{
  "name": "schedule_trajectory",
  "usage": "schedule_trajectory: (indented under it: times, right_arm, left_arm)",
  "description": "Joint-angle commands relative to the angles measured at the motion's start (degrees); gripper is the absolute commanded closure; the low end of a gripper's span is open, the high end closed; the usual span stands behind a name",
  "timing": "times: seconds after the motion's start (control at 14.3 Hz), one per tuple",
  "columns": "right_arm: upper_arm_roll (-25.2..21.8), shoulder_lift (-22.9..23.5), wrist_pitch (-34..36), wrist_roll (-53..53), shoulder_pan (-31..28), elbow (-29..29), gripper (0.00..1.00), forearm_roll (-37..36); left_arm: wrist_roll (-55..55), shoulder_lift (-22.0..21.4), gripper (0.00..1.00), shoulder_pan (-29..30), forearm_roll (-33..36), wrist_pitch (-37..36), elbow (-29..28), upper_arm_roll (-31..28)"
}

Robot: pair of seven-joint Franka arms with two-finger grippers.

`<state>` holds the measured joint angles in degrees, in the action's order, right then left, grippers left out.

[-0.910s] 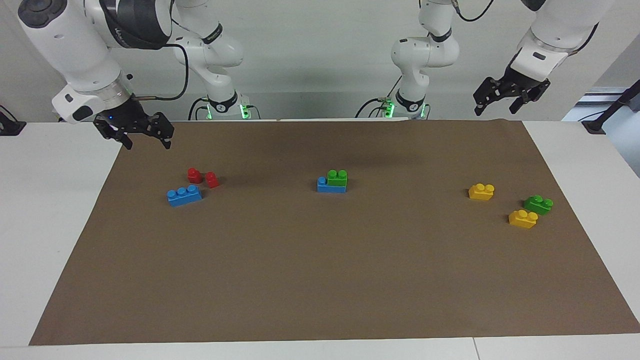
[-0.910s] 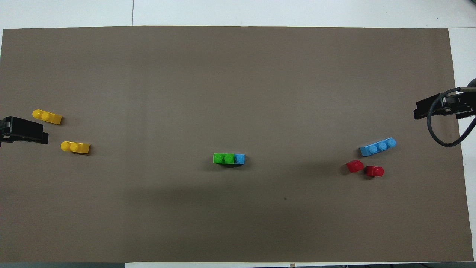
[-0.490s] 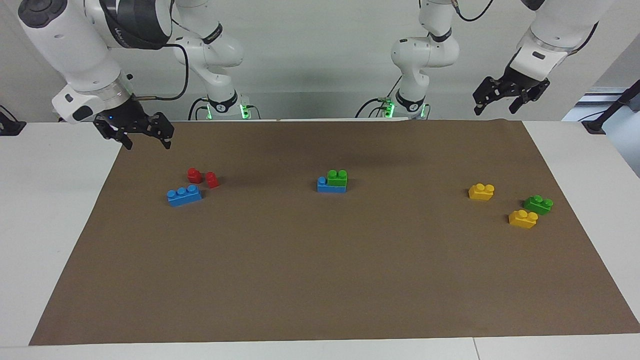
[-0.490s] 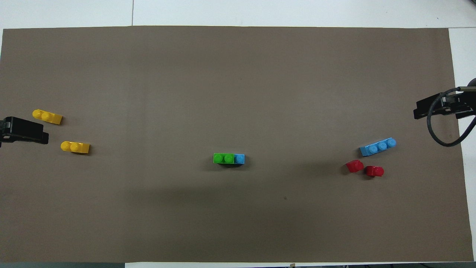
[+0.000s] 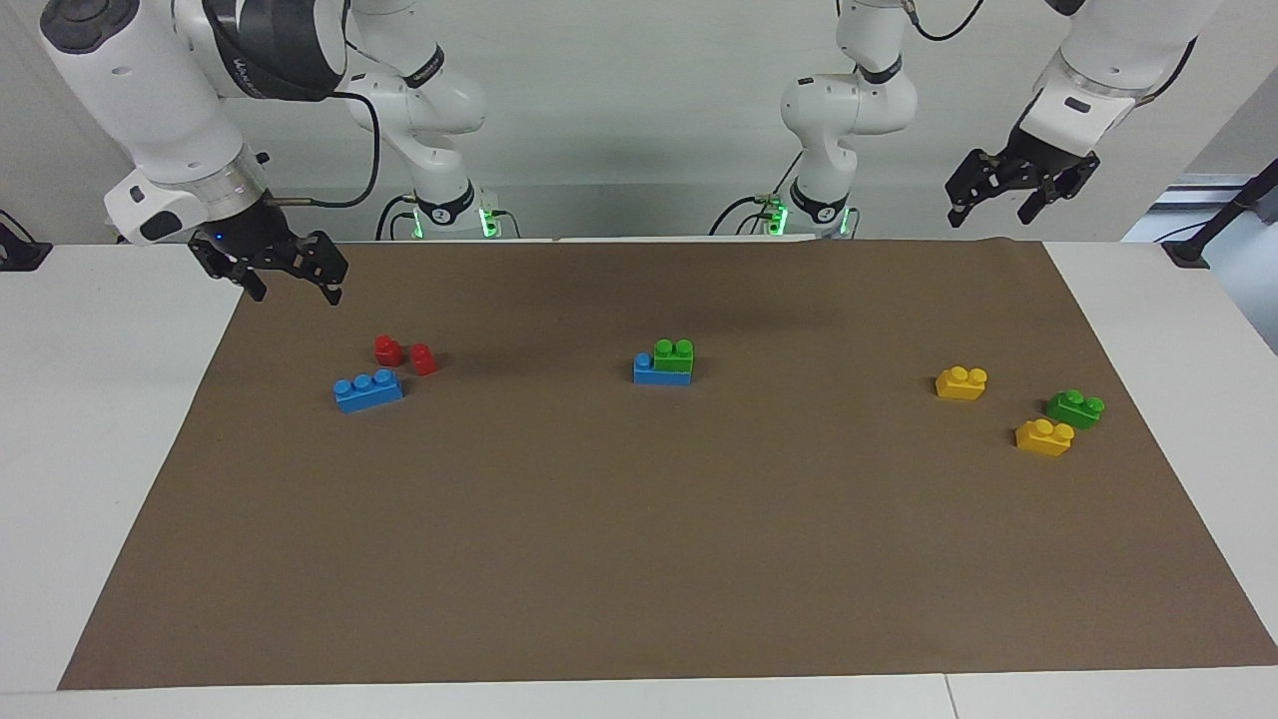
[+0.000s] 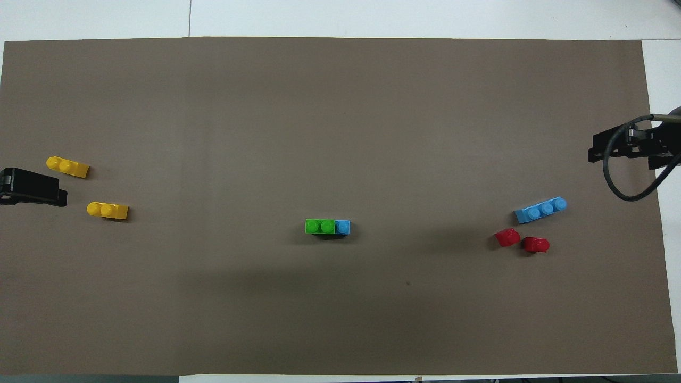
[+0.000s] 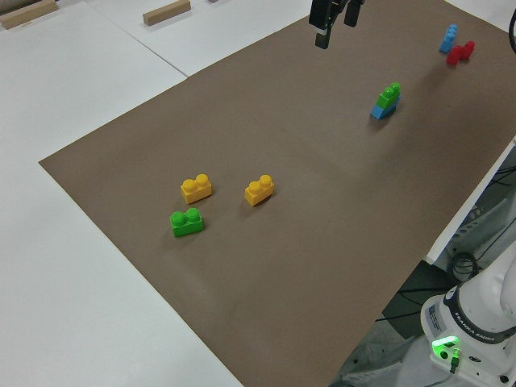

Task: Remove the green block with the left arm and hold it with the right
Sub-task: 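Move the right gripper in toward the joined green-blue brick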

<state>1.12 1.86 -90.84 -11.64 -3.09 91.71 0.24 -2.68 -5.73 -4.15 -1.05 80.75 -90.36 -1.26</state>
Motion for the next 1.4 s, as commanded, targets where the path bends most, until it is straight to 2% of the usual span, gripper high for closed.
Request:
schedule_trajectory:
  times: [0.0, 0.21, 0.49, 0.7, 0.84, 1.05, 1.33]
  right_arm:
    - [0.4, -1.3, -1.5, -17.9, 3.1, 2.6, 0.0, -0.2]
    - [0.4, -1.6, -3.0, -35.3, 4.4, 5.0, 0.0, 5.8]
    - [0.4, -1.6, -3.3, -52.3, 5.7, 9.0, 0.0, 13.0]
    - [0.4, -2.4, -4.8, -56.3, 6.9, 14.5, 0.0, 17.8]
    - [0.4, -3.8, -10.1, -60.7, 8.6, 20.2, 0.0, 22.6]
    - [0.4, -3.4, -17.9, -75.1, 12.2, 22.9, 0.0, 25.0]
    - [0.4, -3.7, -25.0, -80.2, 15.7, 27.9, 0.0, 29.0]
  left_arm:
    - [0.2, -1.0, 0.0, 0.5, -1.0, -1.2, -0.3, -0.1]
    - [0.1, -1.6, 0.0, 0.8, -1.0, -1.3, -0.5, -0.4]
    - [-0.3, -2.4, 0.0, 1.9, -1.0, -2.4, -1.3, -0.5]
    - [-8.3, -3.3, 0.0, 1.6, -1.0, -1.7, -3.1, -0.4]
    - [-13.4, -4.0, 0.0, 1.3, -1.0, -1.6, -4.3, -0.1]
    - [-20.3, -5.0, 0.0, 1.0, -1.1, -1.0, -6.1, 0.5]
    - [-32.5, -8.4, 0.0, -2.7, -1.1, 4.5, -13.2, 1.1]
